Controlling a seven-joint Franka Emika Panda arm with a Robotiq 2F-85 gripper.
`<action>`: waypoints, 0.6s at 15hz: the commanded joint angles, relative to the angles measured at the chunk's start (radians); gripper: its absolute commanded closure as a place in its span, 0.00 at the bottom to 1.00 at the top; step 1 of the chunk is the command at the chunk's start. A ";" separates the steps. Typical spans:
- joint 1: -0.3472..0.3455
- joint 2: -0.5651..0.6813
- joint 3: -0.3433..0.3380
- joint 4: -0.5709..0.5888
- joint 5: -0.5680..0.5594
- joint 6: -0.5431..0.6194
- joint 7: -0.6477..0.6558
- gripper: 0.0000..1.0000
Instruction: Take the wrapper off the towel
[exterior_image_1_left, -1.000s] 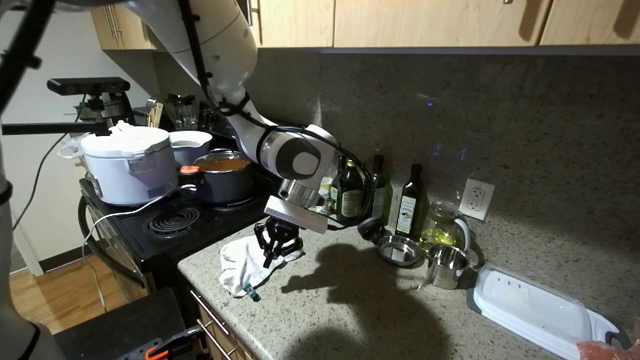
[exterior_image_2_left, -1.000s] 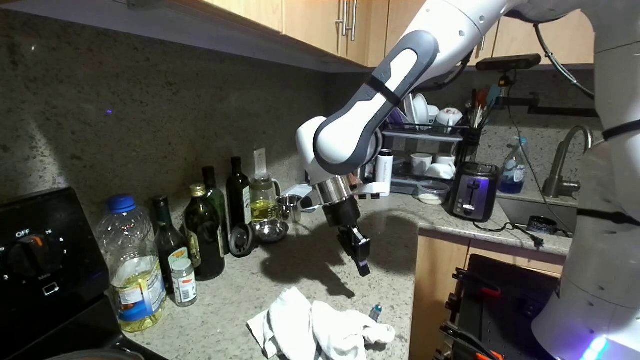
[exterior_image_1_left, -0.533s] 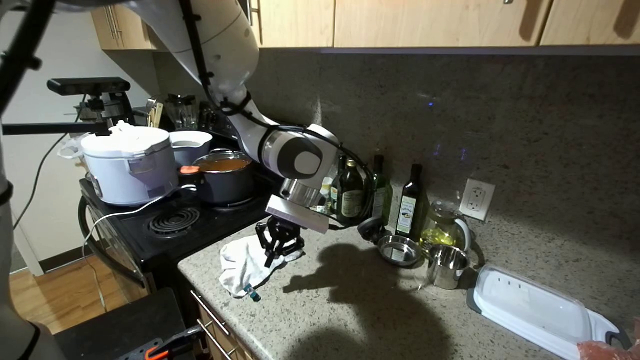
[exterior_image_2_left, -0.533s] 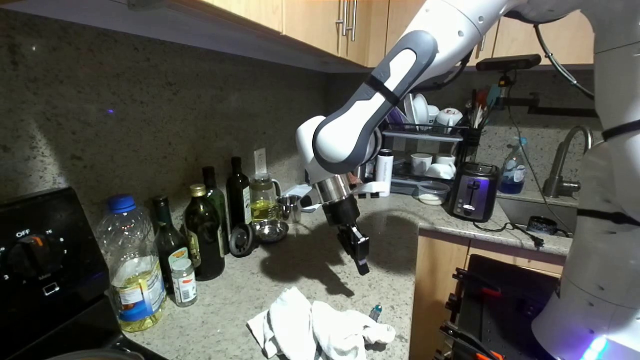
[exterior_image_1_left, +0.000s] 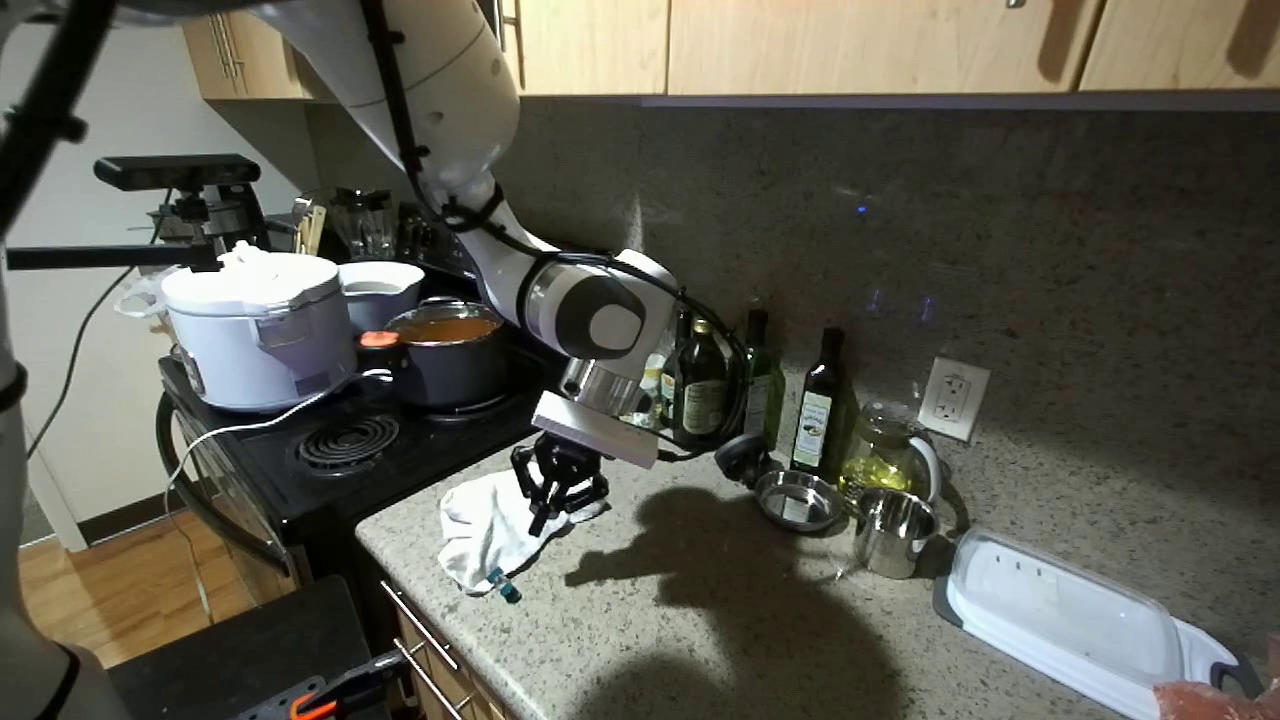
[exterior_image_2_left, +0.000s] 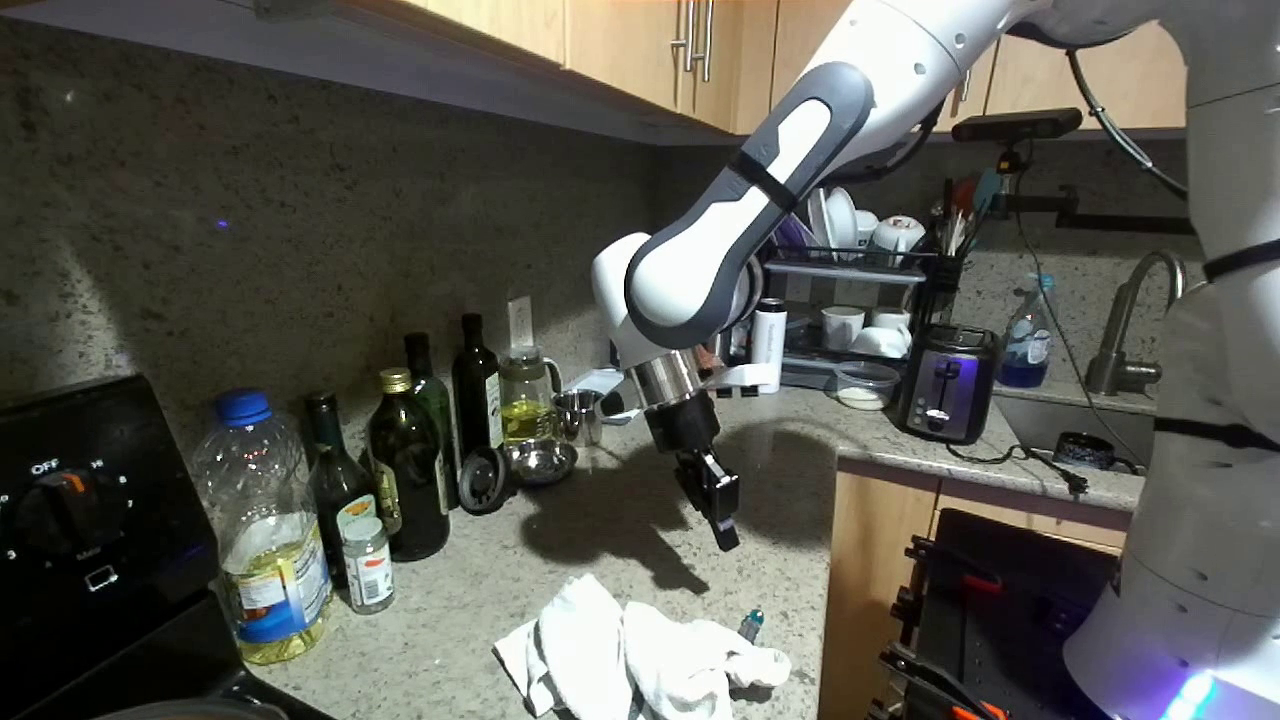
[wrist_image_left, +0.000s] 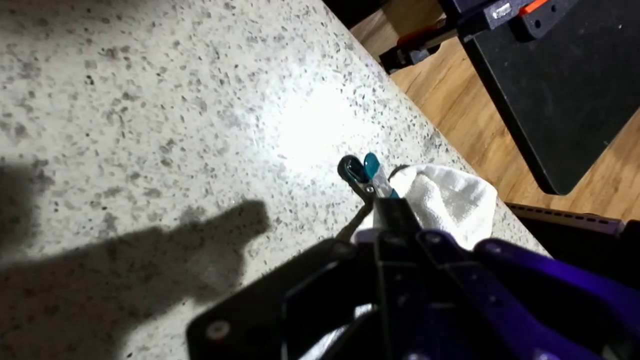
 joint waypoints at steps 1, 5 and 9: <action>-0.011 0.022 0.028 -0.001 0.002 0.024 -0.062 1.00; -0.004 0.048 0.046 -0.002 -0.025 0.050 -0.117 1.00; -0.008 0.073 0.060 -0.015 -0.034 0.077 -0.192 1.00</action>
